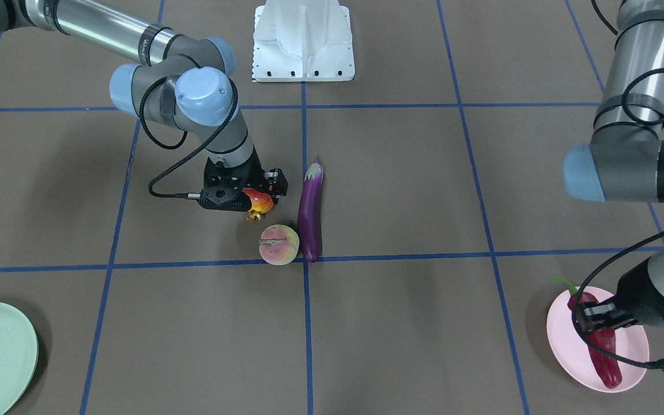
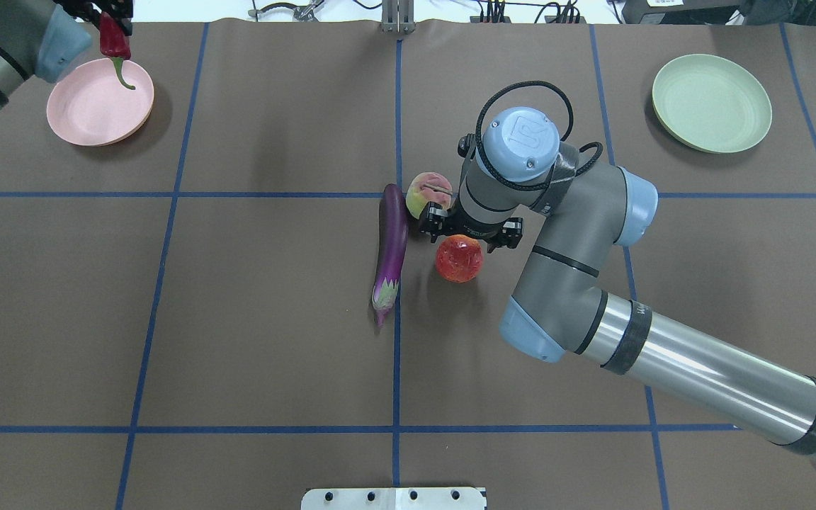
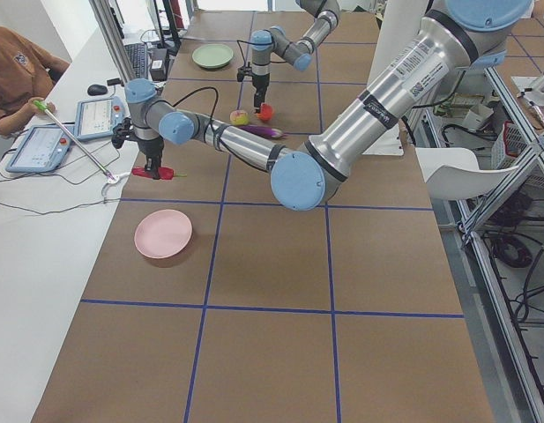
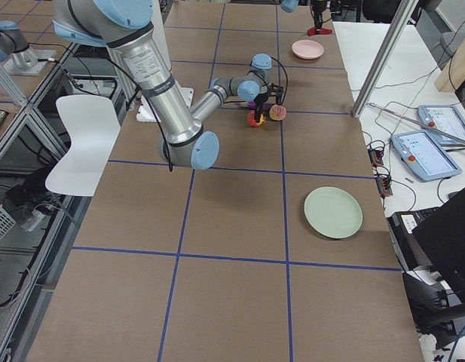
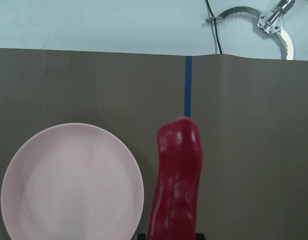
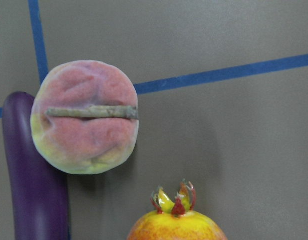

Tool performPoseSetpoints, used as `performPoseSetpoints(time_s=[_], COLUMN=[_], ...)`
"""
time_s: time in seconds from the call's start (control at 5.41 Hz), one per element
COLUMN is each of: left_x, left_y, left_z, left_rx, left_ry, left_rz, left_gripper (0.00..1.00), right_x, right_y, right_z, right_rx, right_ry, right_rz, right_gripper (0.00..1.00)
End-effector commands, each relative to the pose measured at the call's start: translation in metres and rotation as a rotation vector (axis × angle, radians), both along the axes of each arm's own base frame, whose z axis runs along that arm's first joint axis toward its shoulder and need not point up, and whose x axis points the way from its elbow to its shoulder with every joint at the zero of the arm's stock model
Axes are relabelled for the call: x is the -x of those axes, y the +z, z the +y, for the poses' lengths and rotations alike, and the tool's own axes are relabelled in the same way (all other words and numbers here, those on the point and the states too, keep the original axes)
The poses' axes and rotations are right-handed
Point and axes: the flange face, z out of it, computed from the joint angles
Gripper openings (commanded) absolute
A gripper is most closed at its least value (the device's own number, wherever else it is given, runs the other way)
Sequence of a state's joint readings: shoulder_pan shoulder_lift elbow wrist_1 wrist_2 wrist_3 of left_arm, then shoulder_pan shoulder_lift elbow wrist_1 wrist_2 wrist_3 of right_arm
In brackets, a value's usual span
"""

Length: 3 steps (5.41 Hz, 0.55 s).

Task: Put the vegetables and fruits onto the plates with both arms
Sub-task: 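Carry chili to pink plate while right gripper grasps the red pomegranate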

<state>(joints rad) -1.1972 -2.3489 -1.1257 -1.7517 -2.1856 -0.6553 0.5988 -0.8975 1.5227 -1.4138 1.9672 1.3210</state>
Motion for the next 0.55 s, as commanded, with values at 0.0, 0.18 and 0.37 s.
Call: performPoseSetpoints(time_s=[0.0,0.18,0.37], left_x=[0.005,0.005,0.003], left_y=[0.023,0.045,0.067], left_z=[-0.006,-0.011,-0.015], left_rx=[0.005,0.02,0.005], left_ry=[0.026,0.041,0.024], left_rz=[-0.025,-0.046,-0.094], left_gripper=[0.0,0.0,0.0], right_x=[0.012,0.011,0.011], right_y=[0.004,0.004,0.004], right_z=[0.005,0.005,0.004], right_rx=[0.01,0.015,0.038], right_ry=[-0.014,-0.008,0.014], right_rz=[0.012,0.012,0.011], right_gripper=[1.0,0.9,0.45])
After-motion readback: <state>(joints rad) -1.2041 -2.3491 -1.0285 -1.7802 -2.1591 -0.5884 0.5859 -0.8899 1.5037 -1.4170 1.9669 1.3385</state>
